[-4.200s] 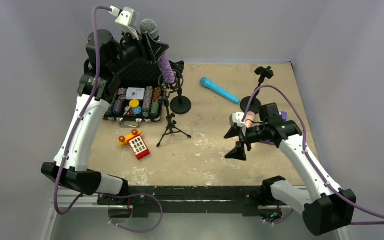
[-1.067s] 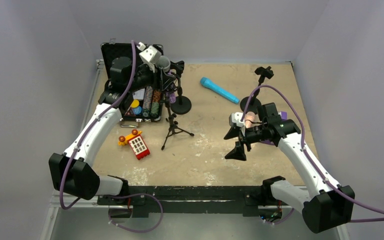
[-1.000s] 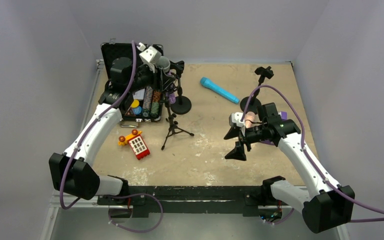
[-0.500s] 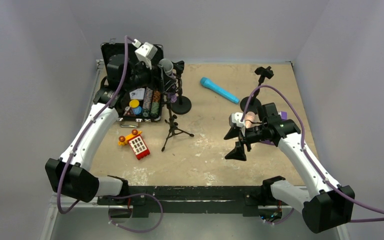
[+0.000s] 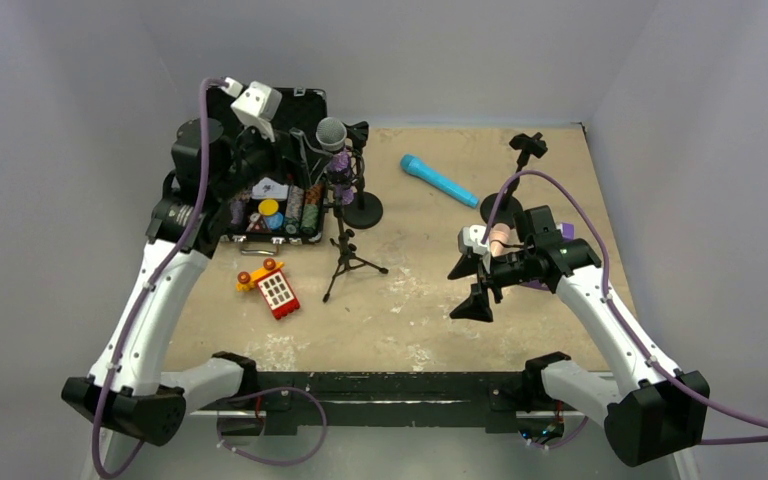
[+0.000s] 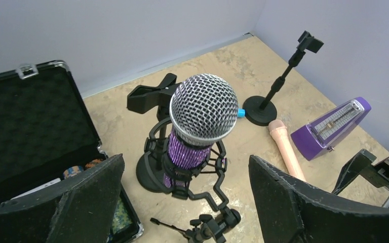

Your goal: Attach the microphones to the stand

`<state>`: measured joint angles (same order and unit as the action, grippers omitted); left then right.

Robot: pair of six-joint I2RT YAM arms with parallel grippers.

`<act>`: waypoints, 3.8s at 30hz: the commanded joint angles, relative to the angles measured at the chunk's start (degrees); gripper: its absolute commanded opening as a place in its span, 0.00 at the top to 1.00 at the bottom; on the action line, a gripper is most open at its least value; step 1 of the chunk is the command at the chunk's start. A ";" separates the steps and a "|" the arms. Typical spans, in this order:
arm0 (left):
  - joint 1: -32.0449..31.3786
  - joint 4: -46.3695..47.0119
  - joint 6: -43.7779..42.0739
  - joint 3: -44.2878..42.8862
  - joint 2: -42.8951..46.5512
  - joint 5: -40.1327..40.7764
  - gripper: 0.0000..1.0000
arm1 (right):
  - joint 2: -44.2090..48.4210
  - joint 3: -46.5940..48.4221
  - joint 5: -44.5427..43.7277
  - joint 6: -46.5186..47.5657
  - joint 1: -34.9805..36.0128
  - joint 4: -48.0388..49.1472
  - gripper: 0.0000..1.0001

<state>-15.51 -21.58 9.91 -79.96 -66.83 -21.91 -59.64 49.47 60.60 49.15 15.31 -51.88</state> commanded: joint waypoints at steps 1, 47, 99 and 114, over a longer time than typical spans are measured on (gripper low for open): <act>0.04 -1.71 -0.16 2.71 6.75 4.99 0.04 | 0.18 0.39 0.58 1.21 -0.19 -0.33 0.10; 0.04 -13.91 5.98 39.64 50.30 9.87 0.01 | 2.89 31.85 -2.97 -1.38 -5.99 -17.90 0.08; 0.04 -14.21 4.41 39.80 50.22 8.77 0.01 | 2.60 33.44 2.16 -4.95 -15.13 -15.45 0.08; 0.04 -14.23 4.41 39.80 50.21 8.76 0.01 | 2.34 33.23 1.98 -4.94 -15.14 -15.18 0.08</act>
<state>-15.51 -37.71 15.40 -40.36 -17.06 -12.45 -56.99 82.70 61.10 44.95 0.34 -68.14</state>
